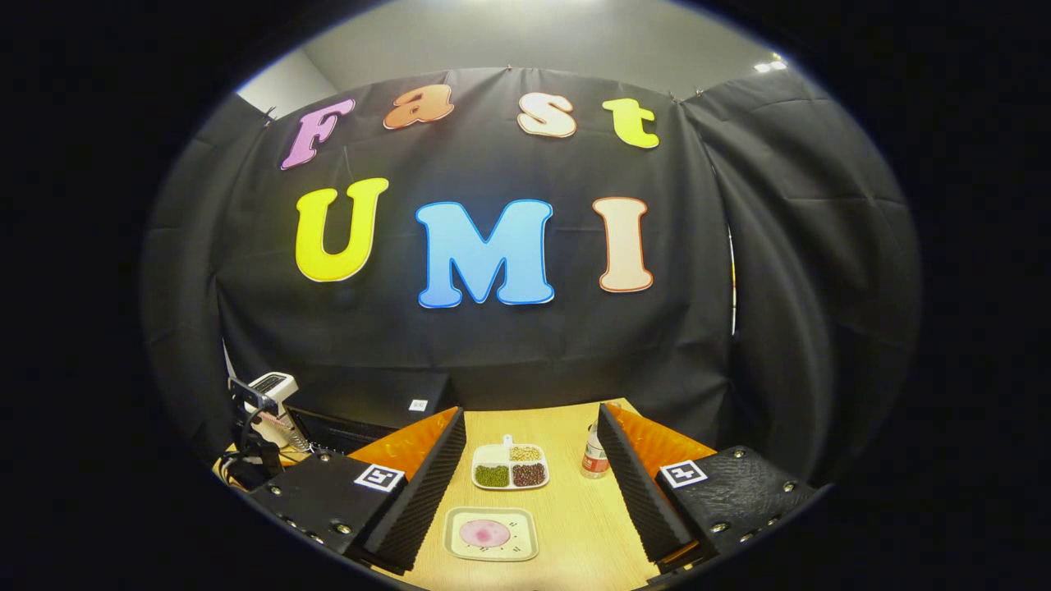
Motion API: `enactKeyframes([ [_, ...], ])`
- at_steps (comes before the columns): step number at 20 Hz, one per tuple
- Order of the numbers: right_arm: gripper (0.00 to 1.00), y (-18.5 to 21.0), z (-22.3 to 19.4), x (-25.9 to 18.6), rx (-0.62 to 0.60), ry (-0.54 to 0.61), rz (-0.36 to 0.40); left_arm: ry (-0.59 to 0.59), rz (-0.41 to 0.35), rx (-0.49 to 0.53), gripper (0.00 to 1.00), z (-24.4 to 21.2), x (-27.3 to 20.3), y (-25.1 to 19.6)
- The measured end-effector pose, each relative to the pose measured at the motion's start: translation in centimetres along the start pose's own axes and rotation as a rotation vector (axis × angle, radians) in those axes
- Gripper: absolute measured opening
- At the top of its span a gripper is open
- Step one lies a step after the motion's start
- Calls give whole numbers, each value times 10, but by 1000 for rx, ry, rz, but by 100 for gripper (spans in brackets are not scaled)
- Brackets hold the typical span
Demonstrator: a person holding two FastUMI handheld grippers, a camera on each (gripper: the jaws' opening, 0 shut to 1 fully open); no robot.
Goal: Open the electric oven with the left hand, put the food in, and close the electric oven.
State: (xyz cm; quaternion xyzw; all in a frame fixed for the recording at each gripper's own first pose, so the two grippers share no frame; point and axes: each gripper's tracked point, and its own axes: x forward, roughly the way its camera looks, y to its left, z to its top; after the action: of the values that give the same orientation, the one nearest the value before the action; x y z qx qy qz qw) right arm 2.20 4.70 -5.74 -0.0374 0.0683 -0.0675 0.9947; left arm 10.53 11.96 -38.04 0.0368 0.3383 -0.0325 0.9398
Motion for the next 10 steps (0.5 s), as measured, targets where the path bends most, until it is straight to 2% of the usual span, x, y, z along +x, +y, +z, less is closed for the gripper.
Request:
enactKeyframes([
  [1, 98, 2, -2, -2, -3, 4, 4, 19, 7, -16, 95, -7, 3, 3],
  [2, 98, 3, -3, -2, -7, 7, 5, 34, 17, -39, 99, -13, 4, 9],
  [3, 98, 3, -5, -3, -11, 10, 8, 33, 20, -63, 99, -12, 4, 11],
  [4, 98, 4, -7, -4, -12, 14, 10, 19, 26, -77, 95, -9, 2, 15],
  [6, 98, 6, -13, -5, -4, 35, 18, -2, 34, -73, 99, 2, -2, 21],
  [8, 98, 8, -21, -4, 4, 59, 28, -33, 30, -70, 95, 19, -6, 21],
  [10, 98, 10, -33, 2, 14, 106, 53, -88, 25, -65, 99, 45, -21, 18],
])
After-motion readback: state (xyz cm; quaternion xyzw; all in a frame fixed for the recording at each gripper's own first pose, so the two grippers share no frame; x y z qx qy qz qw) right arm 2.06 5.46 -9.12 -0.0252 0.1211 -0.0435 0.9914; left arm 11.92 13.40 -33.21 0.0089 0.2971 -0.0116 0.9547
